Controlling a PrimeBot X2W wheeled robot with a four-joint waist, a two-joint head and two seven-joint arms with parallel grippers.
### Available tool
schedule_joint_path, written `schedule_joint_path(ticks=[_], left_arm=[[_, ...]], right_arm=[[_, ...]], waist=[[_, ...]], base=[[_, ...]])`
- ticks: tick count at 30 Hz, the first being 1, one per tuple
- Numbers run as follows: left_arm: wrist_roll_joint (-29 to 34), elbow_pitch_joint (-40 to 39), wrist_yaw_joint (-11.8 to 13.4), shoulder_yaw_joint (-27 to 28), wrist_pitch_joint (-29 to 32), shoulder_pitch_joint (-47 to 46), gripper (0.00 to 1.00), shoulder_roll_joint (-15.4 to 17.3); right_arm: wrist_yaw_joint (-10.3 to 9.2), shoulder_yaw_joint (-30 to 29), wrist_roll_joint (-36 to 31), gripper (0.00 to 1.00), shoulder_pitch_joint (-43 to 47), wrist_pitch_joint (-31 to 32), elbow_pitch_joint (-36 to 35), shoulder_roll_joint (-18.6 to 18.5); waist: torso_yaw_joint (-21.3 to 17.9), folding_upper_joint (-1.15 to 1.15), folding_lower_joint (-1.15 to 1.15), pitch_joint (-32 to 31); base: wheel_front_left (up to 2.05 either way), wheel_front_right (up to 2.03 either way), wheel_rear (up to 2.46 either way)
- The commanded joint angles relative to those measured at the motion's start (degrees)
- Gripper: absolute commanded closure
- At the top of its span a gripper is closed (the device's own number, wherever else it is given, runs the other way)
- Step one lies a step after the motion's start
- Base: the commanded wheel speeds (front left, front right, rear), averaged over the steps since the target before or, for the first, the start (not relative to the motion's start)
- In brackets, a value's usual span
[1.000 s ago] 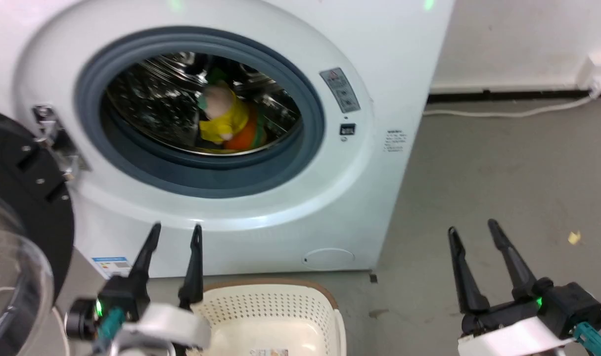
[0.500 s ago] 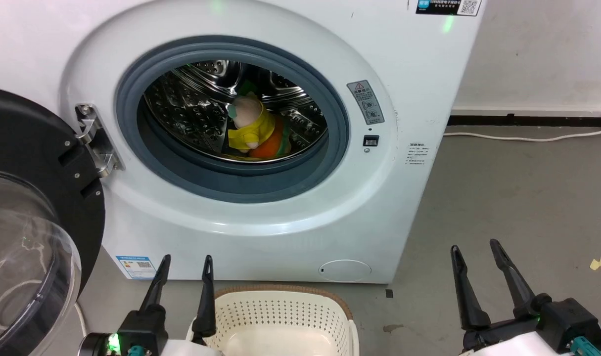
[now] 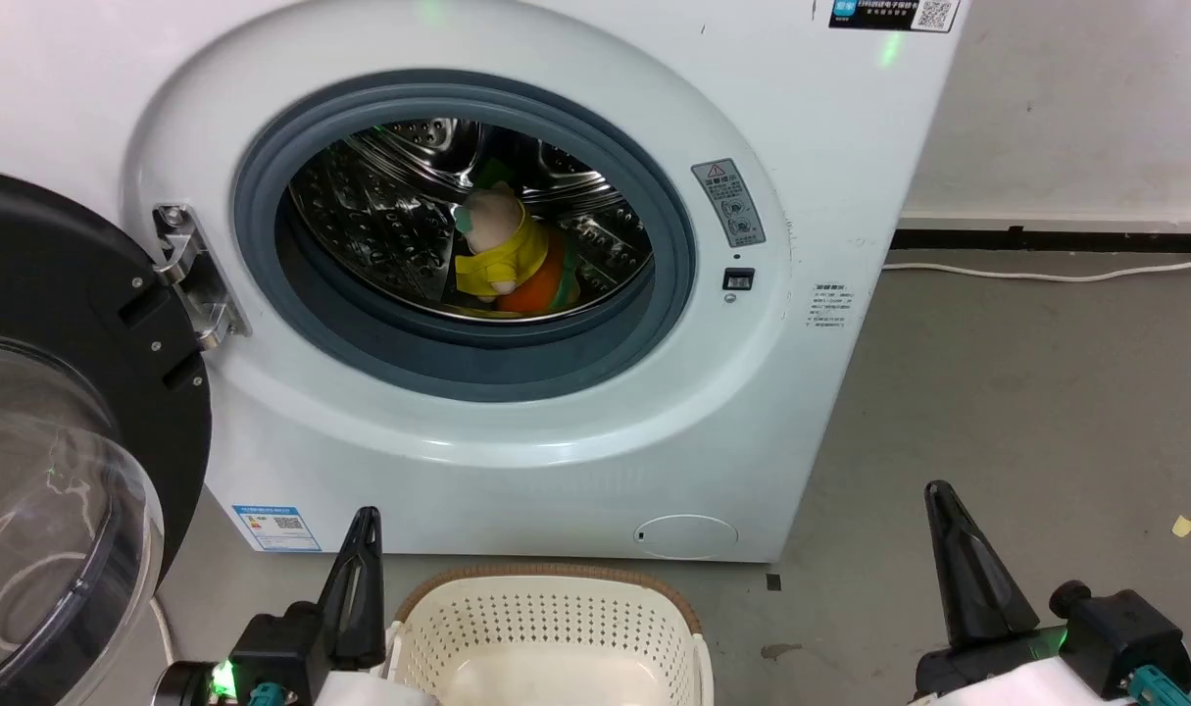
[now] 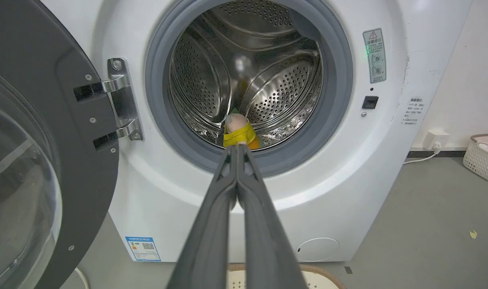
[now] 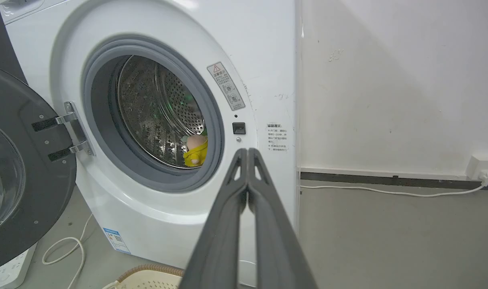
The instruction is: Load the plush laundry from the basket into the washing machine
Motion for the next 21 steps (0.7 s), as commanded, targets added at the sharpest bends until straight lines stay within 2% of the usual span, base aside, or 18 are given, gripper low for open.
schedule_joint_path(ticks=[1, 21], left_arm=[[0.4, -0.1, -0.2, 0.3, 0.4, -0.1, 1.00, -0.2], [2.0, -0.5, -1.4, 2.0, 2.8, -0.5, 1.00, -1.0]], right_arm=[[0.00, -0.1, -0.3, 1.00, -0.1, 0.4, 0.0, 0.0], [-0.01, -0.7, -1.8, 1.00, -0.6, 2.9, 0.1, 0.0]], waist=[[0.0, 0.00, 0.00, 0.0], [0.2, 0.00, 0.00, 0.0]], base=[[0.00, 0.00, 0.00], [0.00, 0.00, 0.00]])
